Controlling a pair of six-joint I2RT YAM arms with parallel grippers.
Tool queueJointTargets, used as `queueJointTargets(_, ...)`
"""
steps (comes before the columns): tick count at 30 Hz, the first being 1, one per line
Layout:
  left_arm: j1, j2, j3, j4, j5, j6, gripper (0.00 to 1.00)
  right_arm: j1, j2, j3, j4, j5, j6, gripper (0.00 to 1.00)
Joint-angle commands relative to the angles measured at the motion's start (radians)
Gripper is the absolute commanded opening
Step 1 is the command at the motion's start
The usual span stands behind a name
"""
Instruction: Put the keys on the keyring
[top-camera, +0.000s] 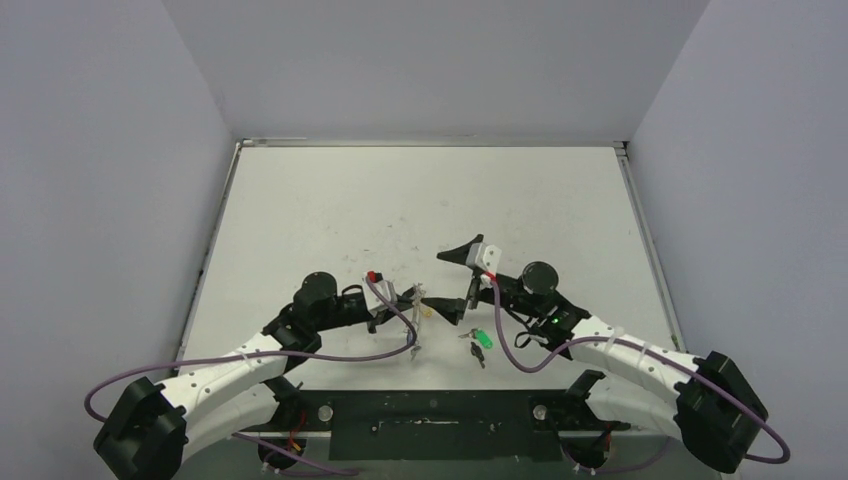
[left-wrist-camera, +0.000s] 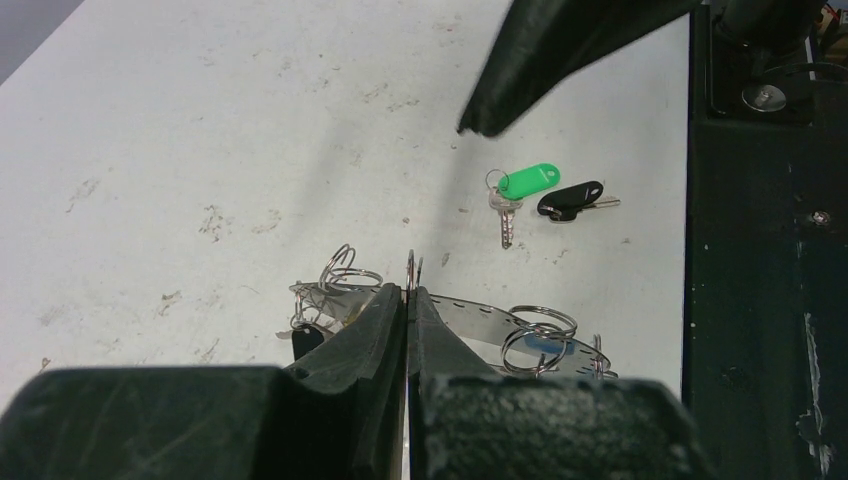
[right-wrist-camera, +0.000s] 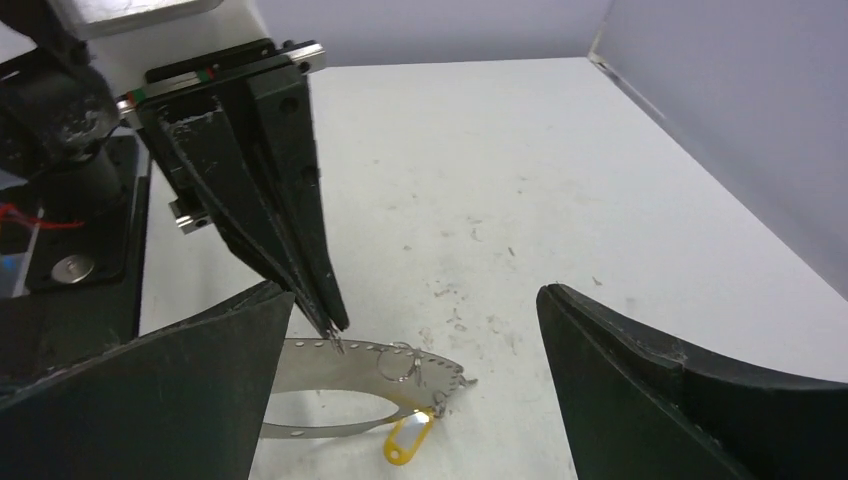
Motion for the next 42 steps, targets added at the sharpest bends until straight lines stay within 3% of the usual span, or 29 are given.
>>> queueJointTargets(1,-0.004,0.007,0.051,0.006,-0.001,0.018,0.0,-0.017,-0.105,-0.02,-0.138,0.301,0.11,1.0)
queueJointTargets(6,-0.004,0.013,0.054,0.006,0.004,0.02,0.0,-0.07,-0.175,0.044,-0.474,0.59,0.363,1.0)
queueJointTargets(13,-0.004,0.014,0.049,0.002,0.0,0.02,0.0,-0.126,-0.145,0.136,-0.966,0.697,0.546,1.0)
queueJointTargets(18,-0.004,0.014,0.048,0.002,0.0,0.019,0.0,-0.13,-0.11,0.137,-1.128,0.676,0.654,0.93)
queueJointTargets(26,-0.003,0.012,0.043,0.002,0.004,0.016,0.0,-0.137,-0.099,0.103,-1.187,0.613,0.718,0.62)
queueJointTargets(33,-0.004,0.011,0.04,0.002,0.002,0.016,0.0,-0.17,0.052,0.112,-1.071,0.502,0.734,0.52)
queueJointTargets(39,-0.005,0.011,0.04,-0.001,-0.001,0.019,0.0,-0.218,0.218,0.131,-0.975,0.339,0.733,0.31)
queueJointTargets(42,-0.004,0.009,0.041,-0.004,-0.003,0.023,0.0,-0.226,0.245,0.119,-0.939,0.289,0.743,0.29)
